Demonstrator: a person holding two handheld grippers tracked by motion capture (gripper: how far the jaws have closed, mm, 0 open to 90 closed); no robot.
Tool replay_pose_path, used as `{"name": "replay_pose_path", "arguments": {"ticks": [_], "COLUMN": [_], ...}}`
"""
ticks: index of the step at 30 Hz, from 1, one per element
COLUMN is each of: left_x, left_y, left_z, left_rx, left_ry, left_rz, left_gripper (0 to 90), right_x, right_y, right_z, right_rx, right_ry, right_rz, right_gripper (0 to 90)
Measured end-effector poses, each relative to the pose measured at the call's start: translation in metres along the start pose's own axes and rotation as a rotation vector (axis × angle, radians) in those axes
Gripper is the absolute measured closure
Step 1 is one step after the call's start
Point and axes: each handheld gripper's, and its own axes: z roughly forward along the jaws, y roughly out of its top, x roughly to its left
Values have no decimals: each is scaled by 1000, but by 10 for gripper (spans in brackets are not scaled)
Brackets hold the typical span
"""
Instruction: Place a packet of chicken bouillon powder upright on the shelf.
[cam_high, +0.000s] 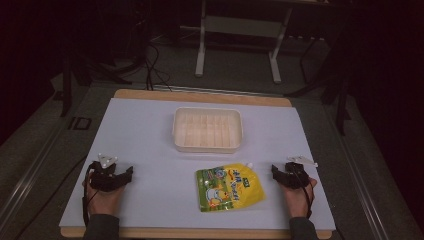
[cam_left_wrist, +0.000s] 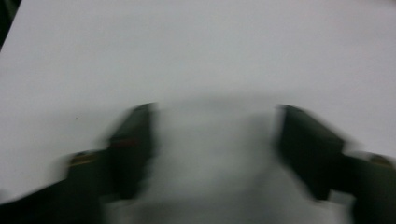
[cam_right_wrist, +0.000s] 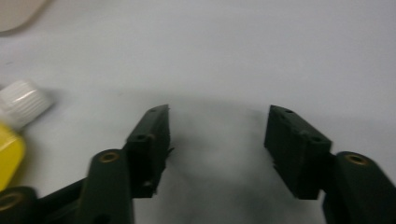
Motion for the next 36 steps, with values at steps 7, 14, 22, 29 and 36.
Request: {"name": "replay_pose_path", "arguments": {"ticks": [7,14,22,29,36], "left_x": [0,-6,-6,-4,-4], "left_y": [-3,-5,-5,-5,-5], "left_z": [-6,-8,-7,-8,-8], "left_rx": [-68,-89,-88,-93,-95], "left_ry": [-62,-50,-39,-47,-46], "left_rz": [25,82,77,64,62], "left_gripper": [503,534,575,553,548], "right_x": [-2,7,12,17,27], "right_y": [1,5,1,-6,-9], "right_z": [-13,-23,-29,-34,-35], "right_rx": [2,5,32,44,61], "right_ry": [83,164,238,325,365], "right_rz": [25,22,14,33,19], "right_gripper": [459,463,443,421,415]}}
